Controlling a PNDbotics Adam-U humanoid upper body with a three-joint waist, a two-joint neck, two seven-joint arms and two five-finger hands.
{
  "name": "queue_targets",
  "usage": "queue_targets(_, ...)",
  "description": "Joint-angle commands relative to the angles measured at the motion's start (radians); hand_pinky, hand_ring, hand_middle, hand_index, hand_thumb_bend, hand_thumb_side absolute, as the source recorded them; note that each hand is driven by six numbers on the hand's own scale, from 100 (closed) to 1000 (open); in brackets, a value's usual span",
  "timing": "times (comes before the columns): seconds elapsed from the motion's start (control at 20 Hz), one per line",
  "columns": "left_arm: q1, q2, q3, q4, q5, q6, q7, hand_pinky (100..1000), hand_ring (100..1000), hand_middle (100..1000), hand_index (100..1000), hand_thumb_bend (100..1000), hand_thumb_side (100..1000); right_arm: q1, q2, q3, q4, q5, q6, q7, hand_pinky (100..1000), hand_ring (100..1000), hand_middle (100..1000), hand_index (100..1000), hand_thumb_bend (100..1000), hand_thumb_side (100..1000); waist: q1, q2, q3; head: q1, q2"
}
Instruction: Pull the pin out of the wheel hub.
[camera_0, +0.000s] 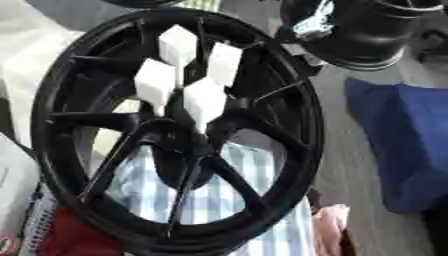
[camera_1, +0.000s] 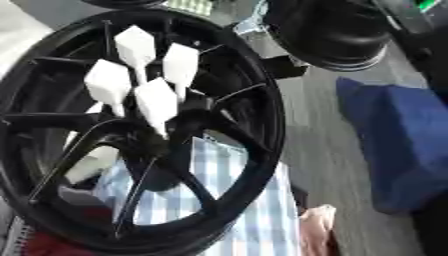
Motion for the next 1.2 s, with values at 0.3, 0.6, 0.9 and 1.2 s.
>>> queue_targets(0.3,-0.005,0.038,0.005,-0.002,0.001,0.0,-0.006,759,794,788,813,430,714,-0.046,0.049,0.016,0.07,-0.058,0.087,-0.016,859,808,805,812,419,465,0.003,-0.037,0.002,-0.002,0.014)
queue_targets(0.6,-0.002,0.038,0.008,0.003,0.005,0.0,-0.002,760,793,787,811,428,710,-0.057,0.057,0.027,0.058,-0.172,0.219,-0.075,858,816,818,824,422,493,0.001,-0.047,-0.003,-0.017,-0.025)
queue_targets(0.9,-0.002,0.035,0.003,0.006,0.008,0.001,-0.005,760,794,788,811,426,711,-0.058,0.062,0.069,0.014,-0.243,0.37,-0.155,853,809,814,823,432,491,0.001,-0.055,-0.005,-0.018,-0.014)
queue_targets(1.2,-0.003,0.033,0.003,0.012,0.011,0.002,-0.005,760,794,788,811,424,710,-0.056,0.054,0.107,-0.075,-0.315,0.486,-0.204,844,794,801,820,443,496,0.002,-0.064,-0.007,-0.016,0.013)
